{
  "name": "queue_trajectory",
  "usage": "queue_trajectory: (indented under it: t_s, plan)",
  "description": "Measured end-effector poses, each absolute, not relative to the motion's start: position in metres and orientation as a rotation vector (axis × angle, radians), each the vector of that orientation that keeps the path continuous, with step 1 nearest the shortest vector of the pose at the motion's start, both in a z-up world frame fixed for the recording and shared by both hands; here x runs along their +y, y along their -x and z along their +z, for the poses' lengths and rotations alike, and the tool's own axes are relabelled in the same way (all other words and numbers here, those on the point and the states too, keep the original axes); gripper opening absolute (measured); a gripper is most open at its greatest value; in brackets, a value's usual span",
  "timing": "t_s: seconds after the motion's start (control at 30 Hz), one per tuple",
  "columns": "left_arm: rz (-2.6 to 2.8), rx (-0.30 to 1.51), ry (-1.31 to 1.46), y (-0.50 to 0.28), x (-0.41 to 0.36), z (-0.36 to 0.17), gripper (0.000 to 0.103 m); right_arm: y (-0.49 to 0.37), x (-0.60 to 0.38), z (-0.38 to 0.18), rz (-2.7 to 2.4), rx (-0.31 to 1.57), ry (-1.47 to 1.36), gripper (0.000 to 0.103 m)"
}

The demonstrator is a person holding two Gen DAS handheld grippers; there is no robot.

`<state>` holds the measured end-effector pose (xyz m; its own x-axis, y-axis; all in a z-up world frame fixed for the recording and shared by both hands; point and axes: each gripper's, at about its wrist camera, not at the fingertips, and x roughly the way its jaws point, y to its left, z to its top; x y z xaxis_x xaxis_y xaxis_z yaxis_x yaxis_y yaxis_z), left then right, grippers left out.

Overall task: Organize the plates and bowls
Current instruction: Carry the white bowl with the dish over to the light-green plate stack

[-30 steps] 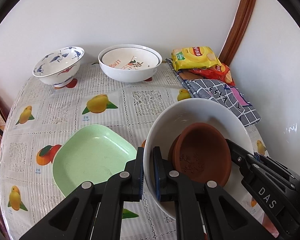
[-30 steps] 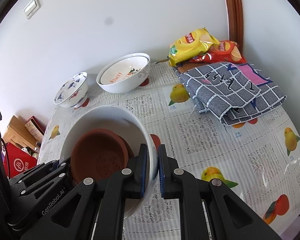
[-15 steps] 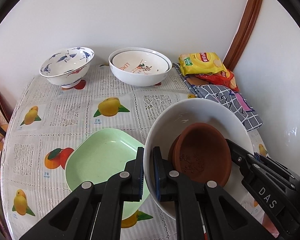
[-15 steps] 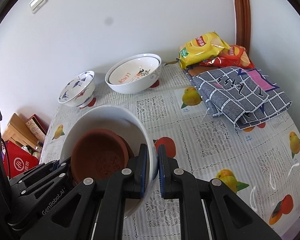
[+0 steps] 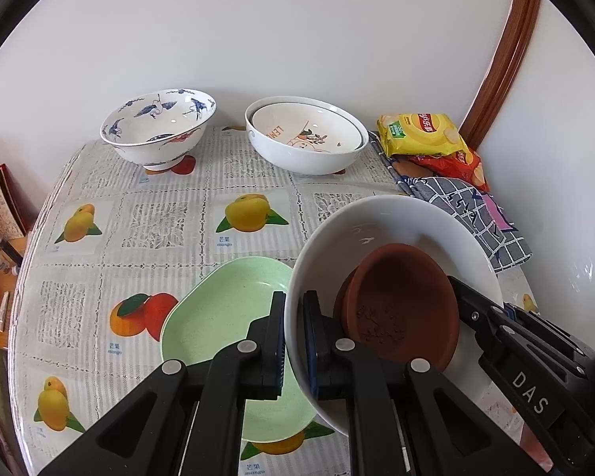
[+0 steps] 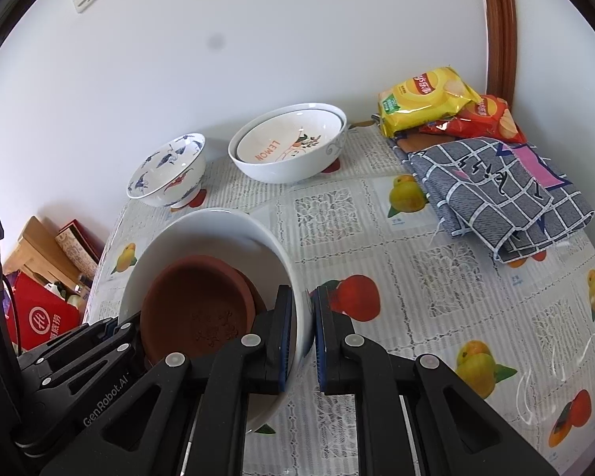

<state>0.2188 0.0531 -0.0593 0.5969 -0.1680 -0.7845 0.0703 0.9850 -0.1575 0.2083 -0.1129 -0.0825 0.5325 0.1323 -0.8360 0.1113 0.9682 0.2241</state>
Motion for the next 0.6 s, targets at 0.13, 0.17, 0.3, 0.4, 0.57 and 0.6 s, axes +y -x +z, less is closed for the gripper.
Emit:
queue_trajectory:
  t_s: [0.13, 0.17, 0.3, 0.4, 0.57, 0.6]
  plan:
    - [-0.123, 0.926, 0.128, -0.219, 0.062, -0.063, 0.009, -0.211, -0.102, -0.086, 0.026, 1.02, -0.249, 0.011]
    - [-0.119, 0.929, 0.132, -0.219, 0.065, -0.064, 0.009, -0.212, -0.1, -0.087, 0.03, 1.023, -0.247, 0.011]
    - [-0.105, 0.935, 0.144, -0.22, 0.075, -0.068, 0.009, -0.215, -0.09, -0.091, 0.042, 1.03, -0.239, 0.011]
    - [-0.096, 0.938, 0.149, -0.221, 0.081, -0.07, 0.009, -0.218, -0.084, -0.094, 0.052, 1.036, -0.237, 0.011]
    - [-0.08, 0.944, 0.158, -0.223, 0.089, -0.073, 0.009, -0.223, -0.076, -0.099, 0.067, 1.043, -0.234, 0.011]
    - [-0.077, 0.946, 0.161, -0.224, 0.091, -0.074, 0.009, -0.224, -0.074, -0.101, 0.07, 1.045, -0.234, 0.011]
